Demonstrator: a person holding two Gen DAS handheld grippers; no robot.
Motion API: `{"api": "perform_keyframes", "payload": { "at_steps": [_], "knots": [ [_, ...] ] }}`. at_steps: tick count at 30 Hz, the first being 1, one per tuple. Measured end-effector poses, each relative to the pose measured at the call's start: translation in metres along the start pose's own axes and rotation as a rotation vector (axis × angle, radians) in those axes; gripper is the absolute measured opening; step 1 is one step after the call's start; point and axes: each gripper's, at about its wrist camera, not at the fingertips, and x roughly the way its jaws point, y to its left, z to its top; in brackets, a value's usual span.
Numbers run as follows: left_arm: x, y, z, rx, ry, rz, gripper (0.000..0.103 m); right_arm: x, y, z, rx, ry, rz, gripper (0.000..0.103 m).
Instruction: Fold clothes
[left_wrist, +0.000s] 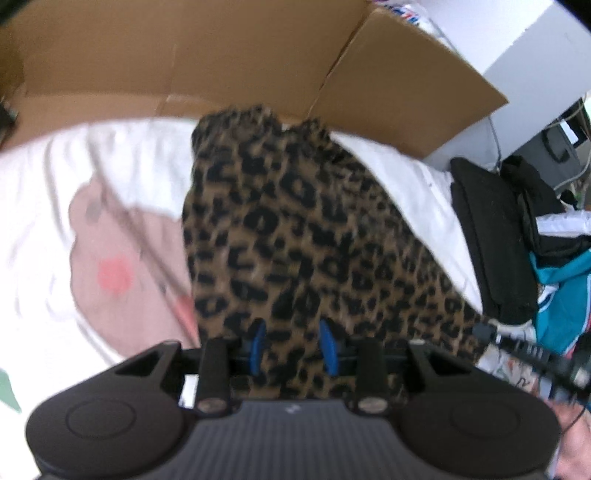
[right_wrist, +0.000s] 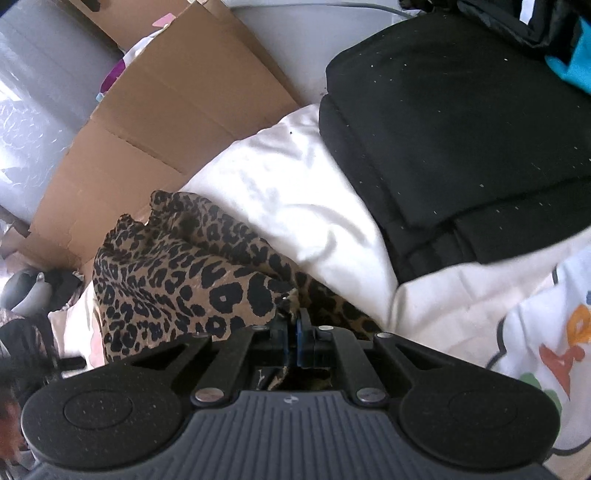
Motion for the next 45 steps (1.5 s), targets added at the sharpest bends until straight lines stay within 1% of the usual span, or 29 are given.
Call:
{"api": "perform_keyframes", "payload": {
  "at_steps": [2, 4, 7, 10, 16, 19, 22, 24, 26, 28, 33, 38, 41, 44, 45],
  "knots": [
    [-0.003, -0.004, 0.017, 0.01, -0.007, 0.015, 0.034, -0.003, -0.005, -0.003, 0.022, -0.008, 0.006, 0.002],
    [-0.004, -0.008, 0.035, -0.002, -0.007, 0.019, 0.034, -0.003, -0.009, -0.005, 0.031, -0.011, 0.007, 0.002],
    [-0.002, -0.008, 0.061, -0.085, -0.006, 0.015, 0.034, -0.003, -0.013, -0.008, 0.036, -0.009, 0.011, 0.002],
    [0.006, -0.016, 0.084, -0.12, -0.005, 0.04, 0.034, -0.004, -0.016, -0.009, 0.037, -0.013, 0.015, 0.002],
    [0.027, -0.042, 0.12, -0.133, 0.006, 0.089, 0.034, -0.005, -0.019, -0.01, 0.048, -0.013, 0.027, 0.002],
    [0.044, -0.052, 0.132, -0.148, 0.018, 0.132, 0.034, -0.007, -0.022, -0.007, 0.064, -0.022, 0.031, 0.002],
    [0.061, -0.055, 0.143, -0.2, 0.024, 0.202, 0.033, -0.008, -0.023, -0.007, 0.052, -0.021, 0.033, 0.002],
    [0.07, -0.056, 0.149, -0.236, 0.031, 0.205, 0.033, -0.008, -0.024, -0.009, 0.048, -0.013, 0.034, 0.002],
    [0.081, -0.06, 0.154, -0.236, 0.043, 0.212, 0.033, -0.007, -0.027, -0.012, 0.05, -0.002, 0.032, 0.002],
    [0.093, -0.063, 0.156, -0.227, 0.056, 0.244, 0.033, -0.006, -0.031, -0.015, 0.052, 0.008, 0.031, 0.002],
    [0.117, -0.053, 0.152, -0.277, 0.099, 0.311, 0.031, -0.006, -0.035, -0.016, 0.052, 0.018, 0.046, 0.002],
    [0.127, -0.042, 0.146, -0.293, 0.123, 0.314, 0.032, -0.004, -0.037, -0.017, 0.052, 0.028, 0.061, 0.002],
    [0.131, -0.037, 0.144, -0.309, 0.123, 0.316, 0.032, -0.001, -0.039, -0.018, 0.061, 0.036, 0.065, 0.002],
    [0.136, -0.036, 0.144, -0.327, 0.122, 0.315, 0.037, 0.002, -0.039, -0.016, 0.055, 0.041, 0.069, 0.002],
    [0.138, -0.036, 0.145, -0.332, 0.121, 0.321, 0.038, 0.002, -0.039, -0.015, 0.053, 0.043, 0.071, 0.002]
  ]
}}
